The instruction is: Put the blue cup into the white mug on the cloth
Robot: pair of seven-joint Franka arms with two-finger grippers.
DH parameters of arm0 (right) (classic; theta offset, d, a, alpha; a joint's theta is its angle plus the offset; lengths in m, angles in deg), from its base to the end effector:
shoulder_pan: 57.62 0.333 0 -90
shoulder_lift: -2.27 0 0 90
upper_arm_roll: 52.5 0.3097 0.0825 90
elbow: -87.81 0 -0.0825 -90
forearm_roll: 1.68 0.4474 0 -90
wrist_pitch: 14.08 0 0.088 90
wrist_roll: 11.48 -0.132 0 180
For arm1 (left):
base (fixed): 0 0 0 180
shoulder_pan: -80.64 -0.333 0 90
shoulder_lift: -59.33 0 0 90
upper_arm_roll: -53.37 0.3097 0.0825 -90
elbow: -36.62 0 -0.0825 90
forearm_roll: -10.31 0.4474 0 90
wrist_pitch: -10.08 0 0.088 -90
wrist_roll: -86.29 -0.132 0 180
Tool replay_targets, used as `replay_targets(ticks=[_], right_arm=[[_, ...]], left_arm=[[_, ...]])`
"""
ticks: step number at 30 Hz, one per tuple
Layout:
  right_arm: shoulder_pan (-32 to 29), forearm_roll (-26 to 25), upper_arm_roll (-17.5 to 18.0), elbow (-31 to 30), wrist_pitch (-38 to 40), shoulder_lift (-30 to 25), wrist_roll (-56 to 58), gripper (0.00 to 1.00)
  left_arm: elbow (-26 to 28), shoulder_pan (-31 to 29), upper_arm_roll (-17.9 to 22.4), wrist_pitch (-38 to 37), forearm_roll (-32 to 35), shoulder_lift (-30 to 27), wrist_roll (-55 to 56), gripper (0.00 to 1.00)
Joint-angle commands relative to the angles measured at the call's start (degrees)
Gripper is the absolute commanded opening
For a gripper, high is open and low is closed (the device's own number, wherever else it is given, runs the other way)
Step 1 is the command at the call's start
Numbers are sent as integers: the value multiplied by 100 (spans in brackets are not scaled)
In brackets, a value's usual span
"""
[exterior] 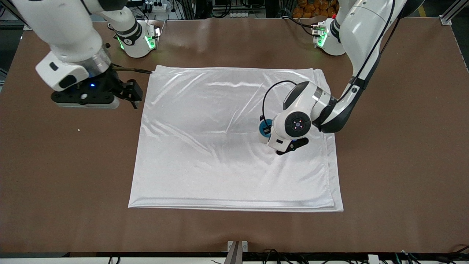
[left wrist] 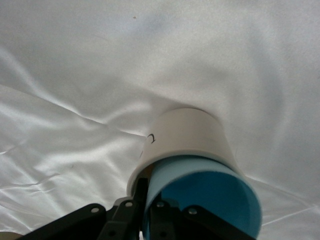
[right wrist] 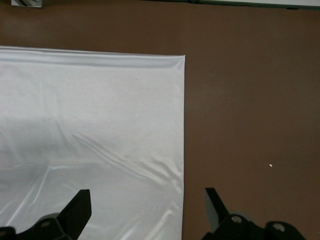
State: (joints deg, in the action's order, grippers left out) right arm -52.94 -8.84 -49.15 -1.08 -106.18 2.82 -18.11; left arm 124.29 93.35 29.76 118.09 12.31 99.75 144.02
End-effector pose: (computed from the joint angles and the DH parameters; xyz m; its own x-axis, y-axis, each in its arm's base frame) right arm 0.6222 0.0714 0.6020 0.9977 0.0296 0.0602 0.0224 -0.9928 0.1179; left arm 0.5901 -0.3986 0.1847 0.8506 0.3914 -0.3510 0.3733 -0.9198 -0.1211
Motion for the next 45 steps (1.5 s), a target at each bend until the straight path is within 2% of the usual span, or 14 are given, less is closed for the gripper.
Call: replay_targets(ticks=[1,17,26,30,41,45], right_arm=[[-494,337,131,-331,-151,-205,277,100],[-556,337,149,-323,-273,-205,479,100],[-556,346,175,-323,-353,-178,479,100],[-556,346,175,-305,-353,-152,479,100],[-548,346,175,-314,-405,-90,479,100],[-530,346,184,-314,-440,-82,479,100]], left_arm=[[-58,20,14,19,-7,19,-25,98],[-286,-85,67,-69,239,-640,10,100],[-383,-392,550,-61,995,-842,-121,100],[-427,-769,647,1,1031,-886,-945,100],[-532,-2202,542,-8,917,-1255,-3855,100],[-532,-2589,533,-52,846,-1413,-4550,100]])
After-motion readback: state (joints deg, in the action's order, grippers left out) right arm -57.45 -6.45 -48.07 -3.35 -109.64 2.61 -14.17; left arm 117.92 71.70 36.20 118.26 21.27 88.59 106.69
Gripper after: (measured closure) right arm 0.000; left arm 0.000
